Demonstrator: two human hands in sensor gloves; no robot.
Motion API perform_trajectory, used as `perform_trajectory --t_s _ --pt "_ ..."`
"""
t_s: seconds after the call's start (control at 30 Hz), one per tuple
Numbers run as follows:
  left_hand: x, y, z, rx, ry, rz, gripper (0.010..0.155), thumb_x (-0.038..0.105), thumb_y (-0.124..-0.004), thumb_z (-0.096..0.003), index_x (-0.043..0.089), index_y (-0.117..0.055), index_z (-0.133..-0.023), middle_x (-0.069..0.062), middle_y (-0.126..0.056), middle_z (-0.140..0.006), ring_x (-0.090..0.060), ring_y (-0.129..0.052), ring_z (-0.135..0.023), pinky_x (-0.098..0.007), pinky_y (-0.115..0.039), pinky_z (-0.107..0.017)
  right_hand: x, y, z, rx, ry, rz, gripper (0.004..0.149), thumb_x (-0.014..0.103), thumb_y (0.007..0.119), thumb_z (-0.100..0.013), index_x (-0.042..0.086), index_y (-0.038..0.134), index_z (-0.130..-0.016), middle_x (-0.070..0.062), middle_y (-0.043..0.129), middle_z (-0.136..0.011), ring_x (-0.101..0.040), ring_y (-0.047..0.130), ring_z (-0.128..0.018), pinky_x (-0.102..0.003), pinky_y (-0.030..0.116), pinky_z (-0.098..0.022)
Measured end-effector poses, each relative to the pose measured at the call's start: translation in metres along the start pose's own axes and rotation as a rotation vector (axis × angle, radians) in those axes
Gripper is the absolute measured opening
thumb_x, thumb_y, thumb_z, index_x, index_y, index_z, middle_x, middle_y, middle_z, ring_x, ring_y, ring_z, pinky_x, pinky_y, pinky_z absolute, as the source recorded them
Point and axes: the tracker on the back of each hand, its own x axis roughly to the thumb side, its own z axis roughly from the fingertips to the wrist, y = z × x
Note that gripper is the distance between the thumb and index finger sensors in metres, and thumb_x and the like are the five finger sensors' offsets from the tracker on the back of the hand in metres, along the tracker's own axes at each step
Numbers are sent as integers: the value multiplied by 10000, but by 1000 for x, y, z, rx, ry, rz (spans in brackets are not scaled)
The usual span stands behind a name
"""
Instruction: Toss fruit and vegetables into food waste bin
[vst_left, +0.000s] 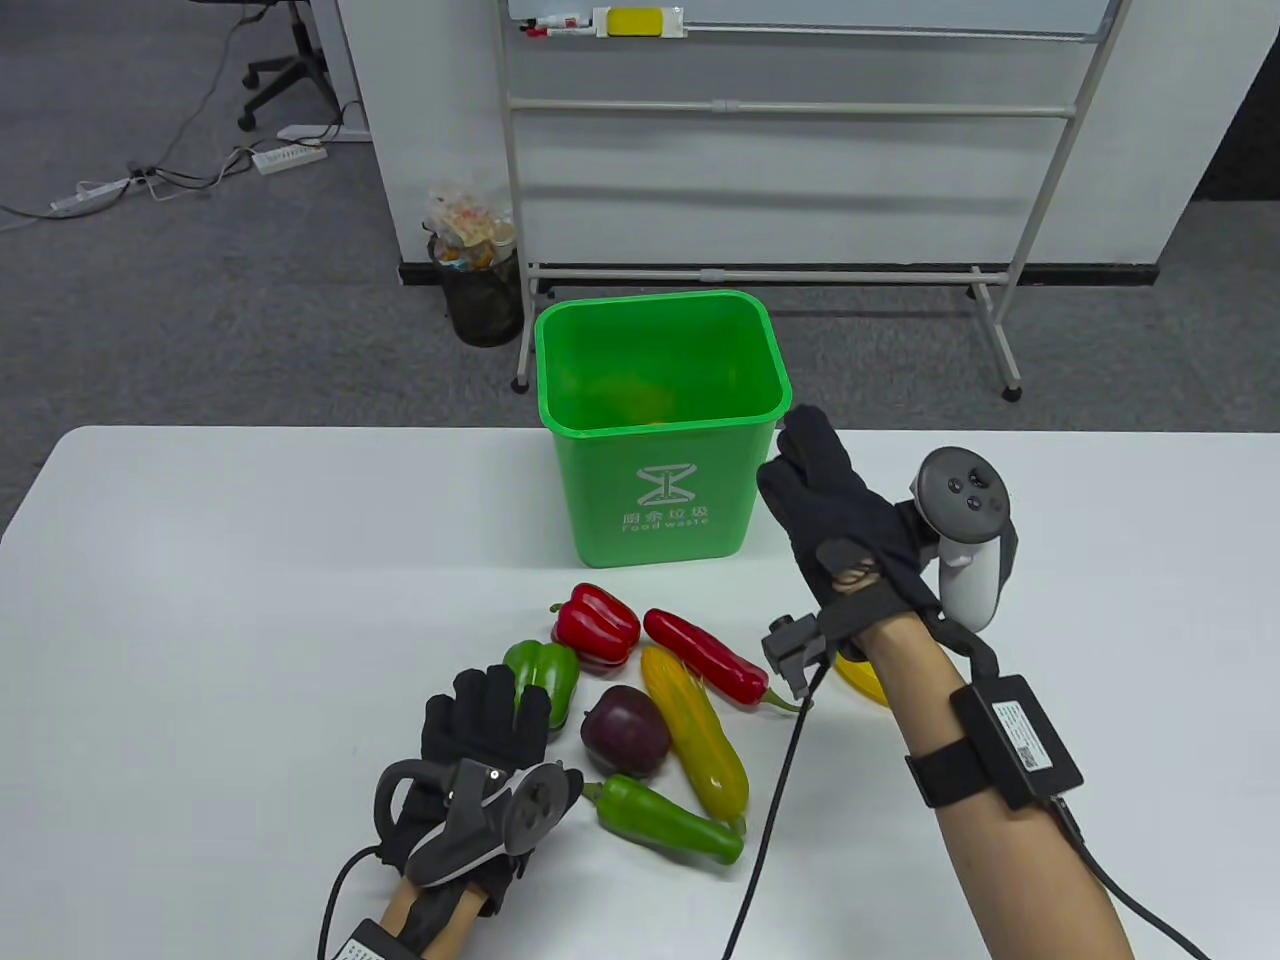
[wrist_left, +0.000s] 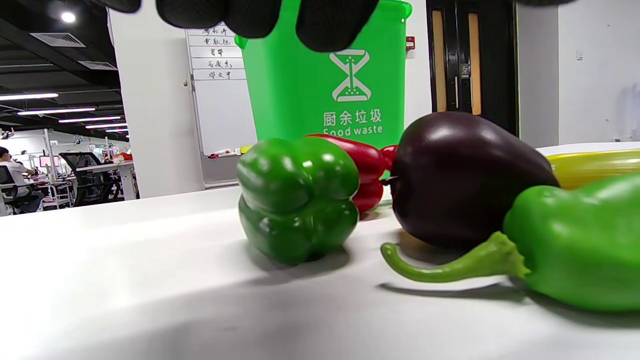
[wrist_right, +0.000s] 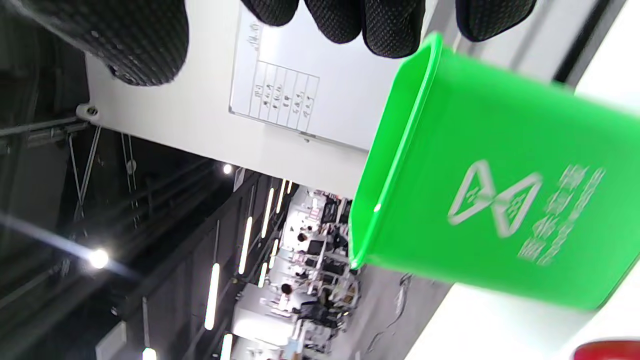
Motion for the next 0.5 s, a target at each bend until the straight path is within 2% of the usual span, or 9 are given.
perform_trajectory --t_s 0.17,0.27,0.33,0.4,0.5 --pt "0 -2 -1 2 -3 4 856 666 -562 -370 146 -513 -1049 -266 -389 -1123 -572 -464 -1002 -717 -461 -685 -2 -9 23 -23 -54 288 757 453 789 -434 168 506 -1076 -166 409 -1132 -472 547 -1048 -710 466 -711" --pt "1 -5 -2 -11 -7 -4 854 664 -563 -372 146 -513 -1048 -266 -390 -1122 -571 -465 -1003 -716 -462 -685 -14 -10 32 -19 -47 547 723 427 802 -431 175 557 -1063 -147 450 -1132 -455 578 -1047 -699 476 -724" --pt "1 -7 -2 -20 -8 -10 851 663 -564 -373 147 -514 -1048 -263 -391 -1123 -571 -466 -1002 -715 -463 -685 -31 -10 34 24 -17 668 722 420 808 -430 173 554 -1060 -134 478 -1128 -442 595 -1046 -691 486 -728" --pt "1 -8 -3 -24 -7 -15 849 663 -566 -374 148 -513 -1048 -263 -389 -1123 -570 -464 -1004 -716 -461 -686 -58 -12 32 24 37 759 713 393 833 -423 156 582 -1047 -136 519 -1114 -441 628 -1029 -687 497 -726" --pt "1 -8 -4 -27 -5 -9 844 657 -574 -378 148 -513 -1048 -262 -386 -1124 -570 -458 -1006 -715 -457 -689 -102 -12 24 46 171 921 741 358 883 -400 154 579 -1045 -126 501 -1115 -428 599 -1037 -676 477 -742"
